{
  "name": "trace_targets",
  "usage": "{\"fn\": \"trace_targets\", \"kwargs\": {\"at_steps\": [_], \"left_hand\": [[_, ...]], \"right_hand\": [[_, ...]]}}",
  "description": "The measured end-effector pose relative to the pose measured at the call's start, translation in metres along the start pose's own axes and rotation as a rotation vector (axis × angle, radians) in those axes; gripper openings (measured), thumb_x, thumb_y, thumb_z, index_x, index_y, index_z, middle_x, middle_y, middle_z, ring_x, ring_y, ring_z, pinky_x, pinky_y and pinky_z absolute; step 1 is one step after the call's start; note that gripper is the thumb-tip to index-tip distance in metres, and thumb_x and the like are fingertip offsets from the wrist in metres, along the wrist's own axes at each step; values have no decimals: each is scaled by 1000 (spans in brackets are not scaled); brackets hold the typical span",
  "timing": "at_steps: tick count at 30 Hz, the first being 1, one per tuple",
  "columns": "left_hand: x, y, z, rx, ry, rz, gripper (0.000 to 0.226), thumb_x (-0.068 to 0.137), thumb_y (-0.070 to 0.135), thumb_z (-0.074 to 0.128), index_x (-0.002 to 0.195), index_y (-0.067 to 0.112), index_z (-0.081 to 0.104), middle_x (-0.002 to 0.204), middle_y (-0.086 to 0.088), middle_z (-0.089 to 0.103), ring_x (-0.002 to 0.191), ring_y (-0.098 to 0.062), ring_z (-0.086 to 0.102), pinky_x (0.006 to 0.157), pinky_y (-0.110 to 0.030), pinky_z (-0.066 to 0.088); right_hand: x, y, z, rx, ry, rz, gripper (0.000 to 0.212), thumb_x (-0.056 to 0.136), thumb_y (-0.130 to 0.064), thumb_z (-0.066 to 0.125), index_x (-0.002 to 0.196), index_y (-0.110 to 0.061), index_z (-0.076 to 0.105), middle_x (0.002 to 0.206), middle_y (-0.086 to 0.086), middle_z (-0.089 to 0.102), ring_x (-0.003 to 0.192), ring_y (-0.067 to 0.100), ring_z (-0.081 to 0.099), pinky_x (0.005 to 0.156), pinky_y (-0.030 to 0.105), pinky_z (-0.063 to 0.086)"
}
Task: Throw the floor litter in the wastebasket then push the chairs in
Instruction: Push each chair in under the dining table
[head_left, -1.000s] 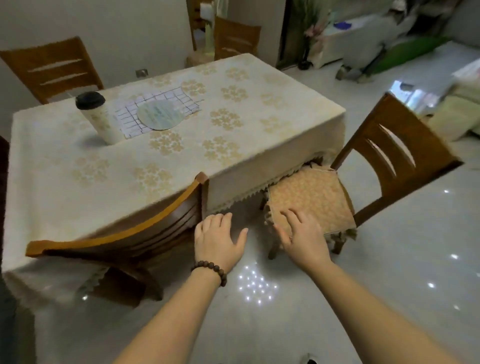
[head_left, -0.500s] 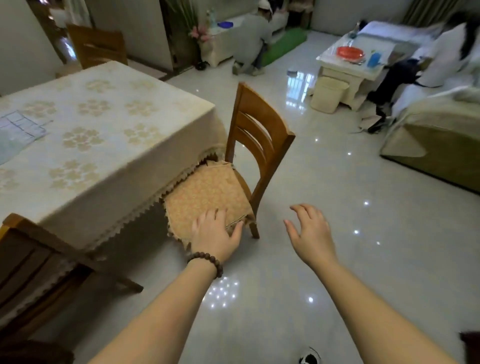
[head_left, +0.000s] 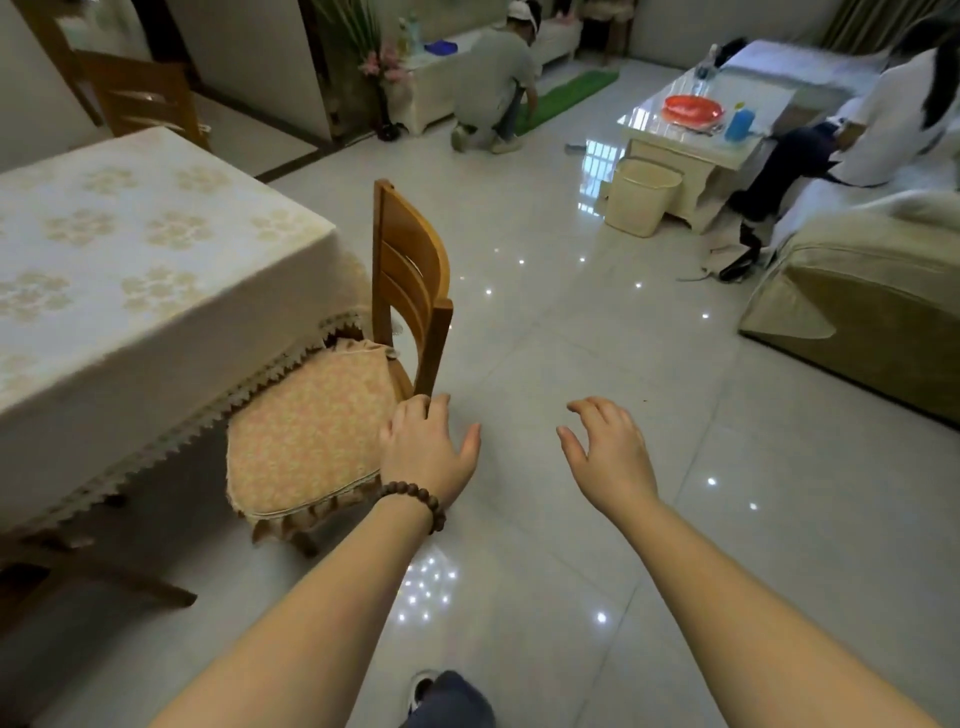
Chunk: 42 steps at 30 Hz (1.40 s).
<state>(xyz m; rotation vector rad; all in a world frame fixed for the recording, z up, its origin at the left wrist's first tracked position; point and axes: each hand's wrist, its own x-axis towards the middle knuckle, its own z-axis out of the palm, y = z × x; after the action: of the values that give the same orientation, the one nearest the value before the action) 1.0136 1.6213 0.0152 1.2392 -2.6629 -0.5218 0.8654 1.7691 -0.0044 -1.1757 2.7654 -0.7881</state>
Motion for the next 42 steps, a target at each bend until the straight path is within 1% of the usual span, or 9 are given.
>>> {"fn": "trace_targets", "kwargs": {"at_steps": [6,12,18,24,30,33,36,39,42], "left_hand": [[73,26,14,-22,68,-89,57,89,56,41,136,24,39,138,-4,44,128,-24,38,107,-43,30],[180,44,19,-58,206,-155,55,89,52,44,134,20,42,135,-6,46,125,-27,40,104,-45,35],[288,42,10,-56,275,-374,57,87,52,46,133,18,42,131,-9,49,121,-30,43,101,-46,37],[341,33,-2,-14,305,-572,60,86,56,46,133,20,41,130,-7,50,119,-29,46,99,-45,37],[370,24,4,-10,392,-793,65,85,60,44,138,22,36,134,-4,47,124,-26,42,103,-45,33],[382,24,10,-27,446,-954,67,84,61,44,139,23,33,138,-3,44,126,-26,40,104,-45,33],[387,36,19,-32,479,-1130,69,85,63,42,140,23,31,139,-4,43,126,-26,40,103,-44,33],[391,55,31,-36,470,-1248,70,85,66,39,141,24,31,140,-4,42,127,-24,38,104,-44,32],[392,69,42,-21,400,-1345,82,78,77,35,141,26,30,142,-2,39,129,-24,35,107,-44,28]], "right_hand": [[84,23,10,12,-42,-131,33,91,-29,54,119,-11,56,123,8,56,119,26,45,99,40,35],[221,38,26,2,-64,-291,32,90,-27,56,116,-9,58,117,12,58,114,31,49,96,42,38],[367,14,38,4,-159,-502,30,89,-24,58,115,-8,59,115,13,59,112,33,50,94,43,40],[463,-23,69,46,-285,-688,32,92,-28,52,120,-13,56,122,8,56,117,26,46,98,42,39],[547,-74,119,67,-443,-993,33,95,-32,46,123,-16,55,125,5,54,119,23,44,100,40,37],[582,-98,140,111,-543,-1152,38,95,-40,42,122,-17,56,127,4,53,121,22,43,102,41,37],[606,-116,153,84,-656,-1359,50,90,-53,42,124,-19,54,132,4,49,126,23,38,106,41,31],[629,-130,165,-1,-700,-1587,70,82,-72,33,127,-21,51,136,4,46,129,23,35,108,42,28],[644,-143,178,-76,-742,-1743,76,77,-77,35,130,-23,48,140,3,42,132,22,31,110,40,23]]}}
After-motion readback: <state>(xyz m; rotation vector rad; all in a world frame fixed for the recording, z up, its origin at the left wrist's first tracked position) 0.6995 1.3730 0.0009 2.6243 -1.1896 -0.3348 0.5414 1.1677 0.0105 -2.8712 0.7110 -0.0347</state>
